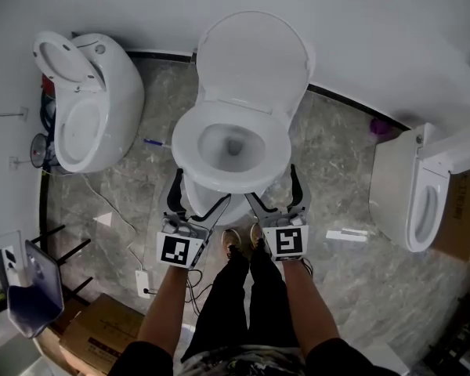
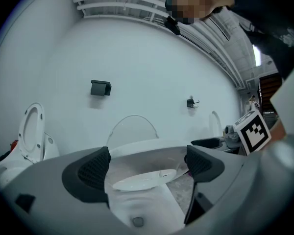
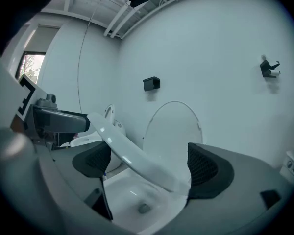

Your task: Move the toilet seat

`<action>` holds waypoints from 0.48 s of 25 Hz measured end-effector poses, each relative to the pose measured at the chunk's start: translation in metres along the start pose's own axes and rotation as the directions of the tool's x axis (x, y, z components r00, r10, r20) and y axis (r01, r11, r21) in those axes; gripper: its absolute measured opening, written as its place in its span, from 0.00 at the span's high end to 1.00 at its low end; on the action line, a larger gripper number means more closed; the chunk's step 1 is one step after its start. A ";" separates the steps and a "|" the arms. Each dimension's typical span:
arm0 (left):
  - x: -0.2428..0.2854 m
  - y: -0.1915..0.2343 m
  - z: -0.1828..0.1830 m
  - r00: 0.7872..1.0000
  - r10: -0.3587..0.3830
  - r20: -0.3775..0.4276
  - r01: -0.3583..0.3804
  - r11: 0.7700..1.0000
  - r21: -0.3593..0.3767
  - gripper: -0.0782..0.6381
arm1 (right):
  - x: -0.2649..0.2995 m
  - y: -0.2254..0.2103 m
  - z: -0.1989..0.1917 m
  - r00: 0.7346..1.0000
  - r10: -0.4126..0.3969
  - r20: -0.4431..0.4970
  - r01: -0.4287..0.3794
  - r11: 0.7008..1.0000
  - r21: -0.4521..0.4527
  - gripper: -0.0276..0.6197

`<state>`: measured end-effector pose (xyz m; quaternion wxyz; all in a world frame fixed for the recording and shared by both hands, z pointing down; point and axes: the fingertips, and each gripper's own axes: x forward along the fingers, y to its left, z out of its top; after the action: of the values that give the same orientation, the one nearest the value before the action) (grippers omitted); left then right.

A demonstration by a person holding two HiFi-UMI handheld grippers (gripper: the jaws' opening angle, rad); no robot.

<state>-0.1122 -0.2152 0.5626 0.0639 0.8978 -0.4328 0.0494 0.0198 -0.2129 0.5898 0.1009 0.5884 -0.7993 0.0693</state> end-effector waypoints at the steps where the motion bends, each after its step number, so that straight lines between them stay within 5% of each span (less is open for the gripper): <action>1: 0.004 0.001 0.005 1.000 0.009 0.008 -0.009 1.000 -0.002 0.19 | 0.002 -0.003 0.004 1.000 -0.007 0.003 0.007 1.000 0.004 0.20; 12: 0.042 0.009 0.042 0.999 -0.001 0.051 0.001 1.000 0.004 0.19 | 0.022 -0.033 0.033 0.997 -0.074 -0.018 0.075 0.997 0.026 0.20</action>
<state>-0.0921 -0.2598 0.5278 0.0509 0.8992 -0.4338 0.0272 0.0429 -0.2505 0.5626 0.1023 0.6185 -0.7749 0.0809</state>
